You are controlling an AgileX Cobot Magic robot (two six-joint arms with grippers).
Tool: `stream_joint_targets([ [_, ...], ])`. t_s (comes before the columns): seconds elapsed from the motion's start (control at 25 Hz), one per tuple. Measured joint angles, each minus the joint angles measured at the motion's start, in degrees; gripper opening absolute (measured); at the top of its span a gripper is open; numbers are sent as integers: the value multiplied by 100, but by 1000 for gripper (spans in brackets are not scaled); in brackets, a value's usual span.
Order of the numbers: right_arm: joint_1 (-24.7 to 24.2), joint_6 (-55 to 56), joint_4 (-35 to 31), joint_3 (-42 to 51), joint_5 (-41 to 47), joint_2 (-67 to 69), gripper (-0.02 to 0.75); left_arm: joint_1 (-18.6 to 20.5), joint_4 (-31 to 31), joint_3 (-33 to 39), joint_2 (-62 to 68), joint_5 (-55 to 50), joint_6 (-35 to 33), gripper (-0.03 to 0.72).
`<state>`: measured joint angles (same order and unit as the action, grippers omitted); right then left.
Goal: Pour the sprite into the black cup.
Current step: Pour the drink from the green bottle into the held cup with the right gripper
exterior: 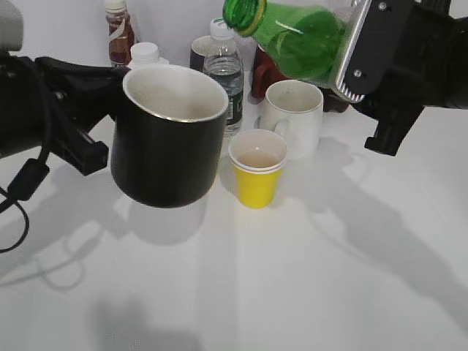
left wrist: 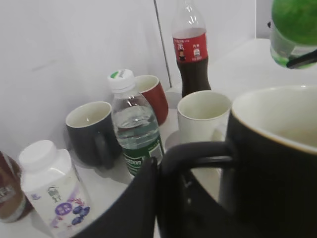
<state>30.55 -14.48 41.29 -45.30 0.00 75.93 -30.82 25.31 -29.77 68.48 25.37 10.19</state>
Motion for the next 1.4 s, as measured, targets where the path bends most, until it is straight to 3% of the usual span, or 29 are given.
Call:
stream_joint_targets([
  [0.24, 7, -98, 402, 0, 151, 0, 390, -352, 32, -119, 0, -462, 7, 50],
  [0.8, 7, -138, 1463, -107, 403, 4, 390, -771, 37, -153, 249, -522, 22, 50],
  [1.4, 7, -161, 2562, -179, 537, 11, 389, -812, 43, -153, 391, -477, 27, 50],
])
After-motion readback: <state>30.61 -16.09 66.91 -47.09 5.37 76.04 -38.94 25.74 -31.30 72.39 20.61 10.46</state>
